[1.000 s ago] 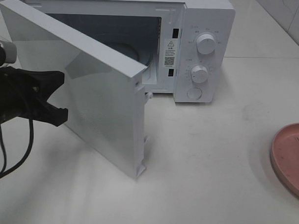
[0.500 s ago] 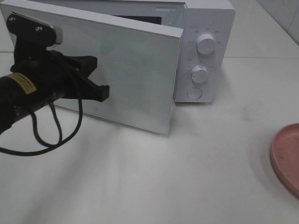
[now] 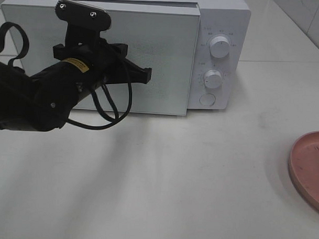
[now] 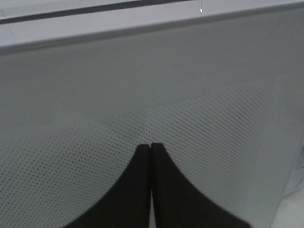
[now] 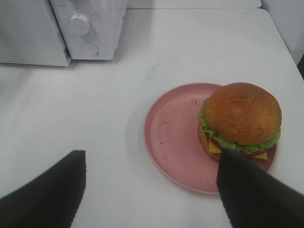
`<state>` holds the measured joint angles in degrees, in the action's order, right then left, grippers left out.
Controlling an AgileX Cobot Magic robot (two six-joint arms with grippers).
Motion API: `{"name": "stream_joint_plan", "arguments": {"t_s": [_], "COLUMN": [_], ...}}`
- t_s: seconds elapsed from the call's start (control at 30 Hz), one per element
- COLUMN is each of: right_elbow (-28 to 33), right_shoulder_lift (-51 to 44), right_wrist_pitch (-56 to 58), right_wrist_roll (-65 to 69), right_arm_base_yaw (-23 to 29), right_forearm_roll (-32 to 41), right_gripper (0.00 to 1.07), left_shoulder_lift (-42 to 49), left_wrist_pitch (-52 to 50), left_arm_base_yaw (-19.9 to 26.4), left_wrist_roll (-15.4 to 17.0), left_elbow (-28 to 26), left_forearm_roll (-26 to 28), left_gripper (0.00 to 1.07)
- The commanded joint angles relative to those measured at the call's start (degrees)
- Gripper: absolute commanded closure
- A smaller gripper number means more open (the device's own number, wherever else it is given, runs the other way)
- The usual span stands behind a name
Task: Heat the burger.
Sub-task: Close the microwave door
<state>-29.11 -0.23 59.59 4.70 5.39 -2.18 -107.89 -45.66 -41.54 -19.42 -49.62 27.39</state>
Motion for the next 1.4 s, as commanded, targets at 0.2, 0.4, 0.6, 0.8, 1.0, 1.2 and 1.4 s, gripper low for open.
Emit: {"name": "stream_joint_plan", "arguments": {"t_s": [0.2, 0.4, 0.6, 0.8, 1.0, 1.2, 1.4], "right_elbow": [0.1, 0.1, 0.1, 0.1, 0.1, 0.1, 0.1], "right_shoulder_lift": [-1.5, -1.5, -1.5, -1.5, -1.5, -1.5, -1.5], "right_wrist_pitch": [-0.1, -0.1, -0.1, -0.1, -0.1, -0.1, -0.1], "right_wrist_roll": [0.4, 0.4, 0.4, 0.4, 0.4, 0.4, 0.4], "right_arm_base_yaw": [-0.3, -0.3, -0.3, -0.3, -0.3, -0.3, -0.3], "right_forearm_roll": [-0.1, -0.1, -0.1, -0.1, -0.1, -0.1, -0.1], "right_gripper": [0.36, 0.36, 0.36, 0.36, 0.36, 0.36, 0.36], "left_shoulder_lift": [-3.6, -6.6, -7.4, -7.4, -7.8, -6.5, -2.6], "left_wrist_pitch": [2.5, 5.8, 7.0, 6.3, 7.2, 12.6, 13.0], "left_arm_base_yaw": [-0.1, 1.2, 2.1, 2.4, 4.5, 3.0, -0.4], "left_wrist_roll": [-7.6, -7.7, -7.7, -7.7, -7.7, -8.9, -8.8], "left_elbow": [-7.8, -13.1, -15.5, -15.5, -17.8, -16.7, -10.0], "left_forearm_roll": [7.5, 7.8, 7.7, 7.6, 7.6, 7.7, 7.8], "left_gripper": [1.07, 1.07, 1.07, 1.07, 1.07, 1.07, 1.07]}}
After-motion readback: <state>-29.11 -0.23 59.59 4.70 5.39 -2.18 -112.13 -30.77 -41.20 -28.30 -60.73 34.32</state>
